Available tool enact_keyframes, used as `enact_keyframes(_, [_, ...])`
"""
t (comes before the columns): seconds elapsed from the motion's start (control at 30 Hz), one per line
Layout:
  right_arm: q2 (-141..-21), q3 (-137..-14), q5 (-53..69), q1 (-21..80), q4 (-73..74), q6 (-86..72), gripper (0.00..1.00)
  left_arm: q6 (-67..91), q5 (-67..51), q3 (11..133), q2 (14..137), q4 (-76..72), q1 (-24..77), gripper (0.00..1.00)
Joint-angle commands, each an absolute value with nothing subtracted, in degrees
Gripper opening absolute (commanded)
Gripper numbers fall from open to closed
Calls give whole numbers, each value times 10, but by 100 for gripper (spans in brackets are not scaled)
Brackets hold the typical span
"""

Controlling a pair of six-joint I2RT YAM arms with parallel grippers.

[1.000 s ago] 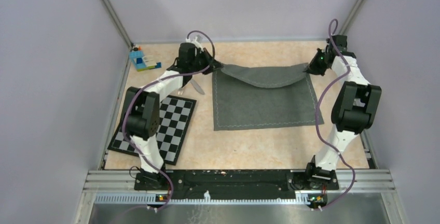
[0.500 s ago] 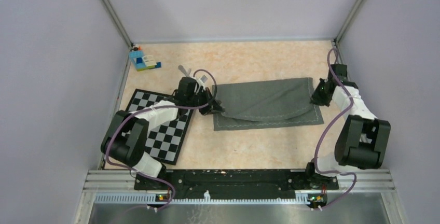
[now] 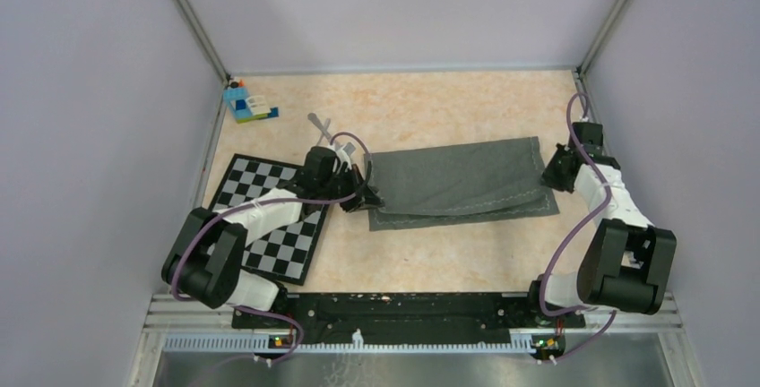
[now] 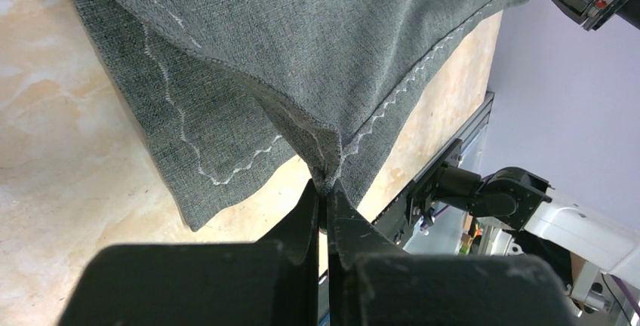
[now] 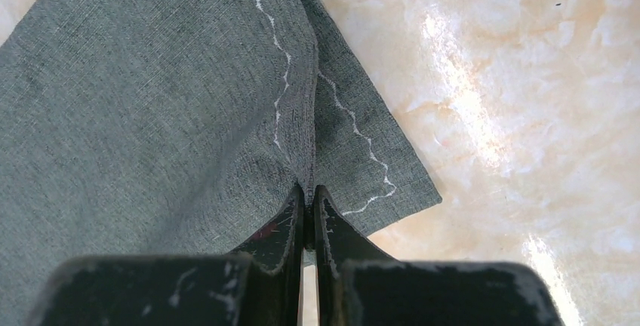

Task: Fold the napkin into a case and place the utensils inside
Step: Fold and flatten the napkin at the center of the board.

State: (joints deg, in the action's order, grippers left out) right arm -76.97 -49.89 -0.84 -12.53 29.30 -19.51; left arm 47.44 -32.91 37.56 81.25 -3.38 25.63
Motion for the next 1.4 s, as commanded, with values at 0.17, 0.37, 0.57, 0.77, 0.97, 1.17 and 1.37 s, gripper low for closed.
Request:
enact_keyframes(0.17, [-793, -482, -16, -130, 252, -197, 0, 467, -322, 361, 847, -75, 277, 0])
enact_keyframes(0.37, [-786, -476, -29, -130, 253, -198, 0, 461, -311, 360, 867, -69, 279, 0])
enact_keyframes(0.57, [-777, -474, -31, -130, 254, -198, 0, 454, -300, 361, 873, -62, 279, 0])
enact_keyframes(0.77, [-781, -470, -28, -130, 250, -199, 0, 451, -294, 360, 883, -59, 279, 0])
enact_keyframes(0.97, [-787, -466, -26, -130, 248, -200, 0, 450, -294, 360, 895, -60, 279, 0])
enact_keyframes(1.17, [-791, -460, -25, -130, 244, -201, 0, 447, -294, 357, 898, -59, 279, 3])
enact_keyframes(1.37, [-800, -458, -21, -130, 239, -202, 0, 446, -292, 356, 901, -57, 279, 6])
